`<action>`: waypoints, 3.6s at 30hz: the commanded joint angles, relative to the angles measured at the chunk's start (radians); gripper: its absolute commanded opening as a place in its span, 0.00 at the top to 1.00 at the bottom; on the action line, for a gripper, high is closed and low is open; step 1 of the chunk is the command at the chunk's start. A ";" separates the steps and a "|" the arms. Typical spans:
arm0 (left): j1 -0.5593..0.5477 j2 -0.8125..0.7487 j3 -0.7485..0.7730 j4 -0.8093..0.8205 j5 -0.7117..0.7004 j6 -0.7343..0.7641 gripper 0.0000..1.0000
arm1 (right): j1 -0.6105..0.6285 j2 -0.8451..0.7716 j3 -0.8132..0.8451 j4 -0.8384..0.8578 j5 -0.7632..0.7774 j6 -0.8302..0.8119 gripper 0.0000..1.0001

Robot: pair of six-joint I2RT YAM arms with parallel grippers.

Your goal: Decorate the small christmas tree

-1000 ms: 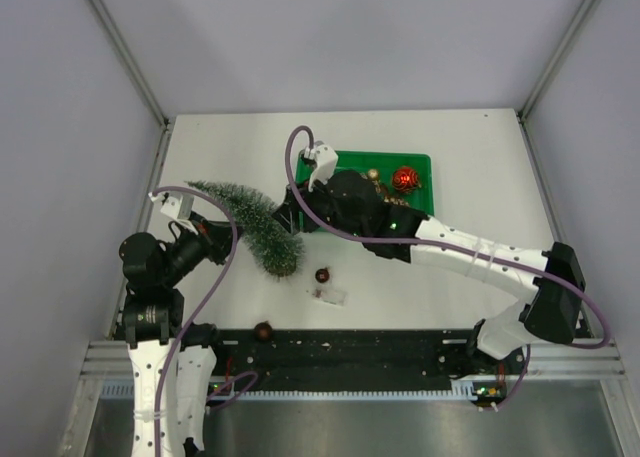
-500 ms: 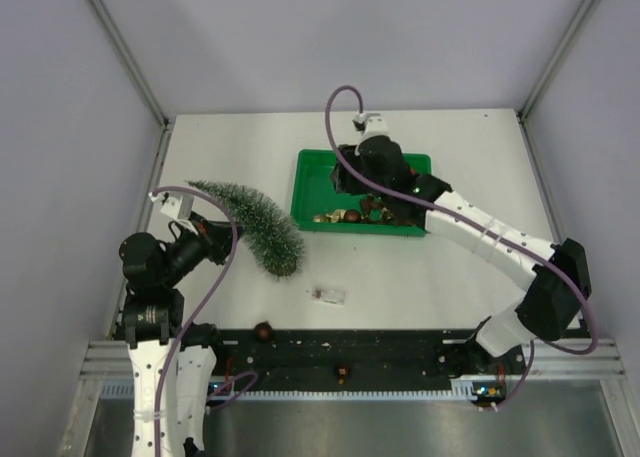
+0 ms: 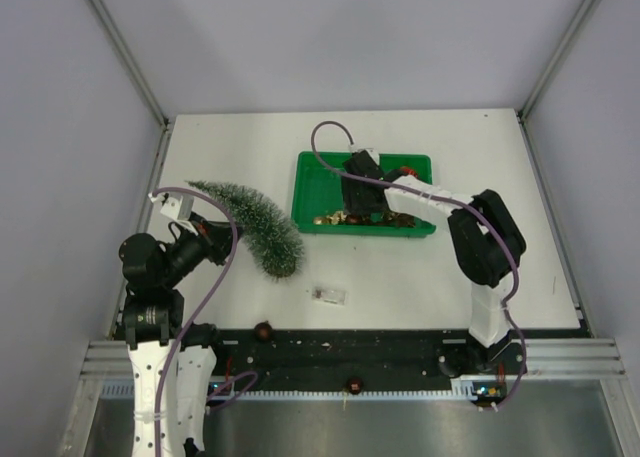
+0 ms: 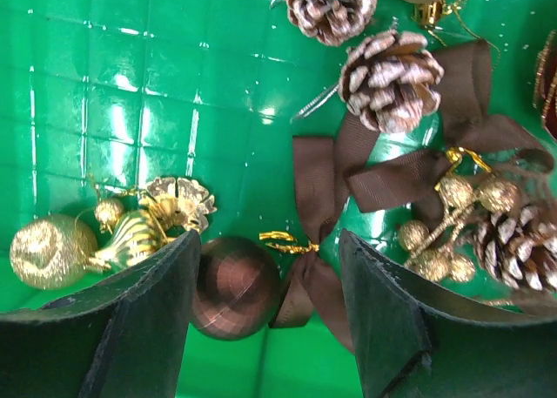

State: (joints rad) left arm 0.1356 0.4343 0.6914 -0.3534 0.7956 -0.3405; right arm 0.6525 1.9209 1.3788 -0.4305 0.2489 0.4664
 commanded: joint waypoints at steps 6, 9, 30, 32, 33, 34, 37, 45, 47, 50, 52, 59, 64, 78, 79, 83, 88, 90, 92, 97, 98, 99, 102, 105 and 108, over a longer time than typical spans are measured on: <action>0.004 -0.005 0.003 0.037 0.005 0.014 1.00 | 0.006 0.070 0.083 0.022 -0.059 0.015 0.45; 0.004 -0.006 0.007 0.034 0.004 0.015 1.00 | 0.006 0.073 0.080 0.021 -0.088 0.032 0.50; 0.004 -0.011 0.005 0.041 0.007 0.005 1.00 | 0.038 -0.212 -0.007 -0.028 -0.042 0.029 0.84; 0.004 -0.014 0.007 0.040 0.008 0.003 1.00 | 0.042 -0.243 0.000 -0.028 -0.046 0.031 0.86; 0.004 -0.012 0.007 0.039 0.008 0.005 1.00 | 0.045 -0.252 0.006 -0.030 -0.048 0.026 0.85; 0.004 -0.012 0.007 0.039 0.008 0.005 1.00 | 0.048 -0.255 0.015 -0.037 -0.043 0.020 0.79; 0.004 -0.017 0.003 0.037 0.007 0.005 1.00 | 0.049 -0.218 0.054 -0.092 -0.028 -0.005 0.51; 0.004 -0.026 -0.004 0.034 0.002 0.008 1.00 | 0.056 -0.086 0.028 -0.070 -0.043 0.003 0.37; 0.002 -0.026 -0.001 0.033 0.001 0.009 1.00 | 0.061 -0.056 0.034 -0.057 -0.048 0.003 0.37; 0.004 -0.025 0.003 0.028 -0.001 0.015 1.00 | 0.068 -0.011 0.048 -0.059 -0.043 0.005 0.37; 0.002 -0.023 0.003 0.027 -0.002 0.017 1.00 | 0.073 0.007 0.051 -0.059 -0.043 0.006 0.37; 0.002 -0.026 -0.006 0.033 -0.004 0.017 1.00 | 0.072 0.038 0.062 -0.054 -0.039 0.020 0.53; 0.002 -0.019 -0.010 0.031 -0.002 0.032 1.00 | 0.072 0.001 0.075 -0.044 -0.014 0.009 0.73; 0.004 0.040 -0.064 0.162 0.097 0.043 1.00 | 0.108 -0.413 -0.001 0.091 -0.242 -0.060 0.78; 0.004 0.046 -0.069 0.180 0.114 0.020 1.00 | 0.114 -0.440 -0.017 0.113 -0.282 -0.060 0.78; 0.004 0.075 -0.081 0.283 0.188 -0.084 1.00 | 0.148 -0.539 -0.055 0.182 -0.344 -0.031 0.78; 0.001 0.087 -0.079 0.381 0.251 -0.156 1.00 | 0.200 -0.596 -0.063 0.268 -0.399 0.024 0.77; 0.002 0.089 -0.079 0.386 0.267 -0.161 1.00 | 0.235 -0.600 -0.055 0.298 -0.396 0.035 0.77; 0.002 0.087 -0.078 0.386 0.284 -0.164 1.00 | 0.265 -0.597 -0.047 0.324 -0.395 0.046 0.77; 0.004 0.081 -0.087 0.389 0.306 -0.164 1.00 | 0.334 -0.582 -0.029 0.371 -0.361 0.052 0.77; 0.002 0.083 -0.089 0.387 0.306 -0.163 1.00 | 0.343 -0.582 -0.032 0.384 -0.359 0.055 0.77; 0.002 0.084 -0.089 0.384 0.304 -0.160 1.00 | 0.352 -0.582 -0.032 0.392 -0.352 0.055 0.77; 0.002 0.089 -0.087 0.375 0.307 -0.149 1.00 | 0.363 -0.585 -0.035 0.406 -0.338 0.052 0.77; 0.002 0.087 -0.079 0.358 0.304 -0.120 1.00 | 0.361 -0.588 -0.040 0.415 -0.332 0.051 0.77; 0.002 0.084 -0.087 0.317 0.310 -0.104 1.00 | 0.361 -0.589 -0.058 0.423 -0.324 0.051 0.77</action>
State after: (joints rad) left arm 0.1356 0.5220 0.6037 -0.0532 1.0851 -0.4778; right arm 1.0050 1.3487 1.3216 -0.0792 -0.0978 0.5102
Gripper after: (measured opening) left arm 0.019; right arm 0.457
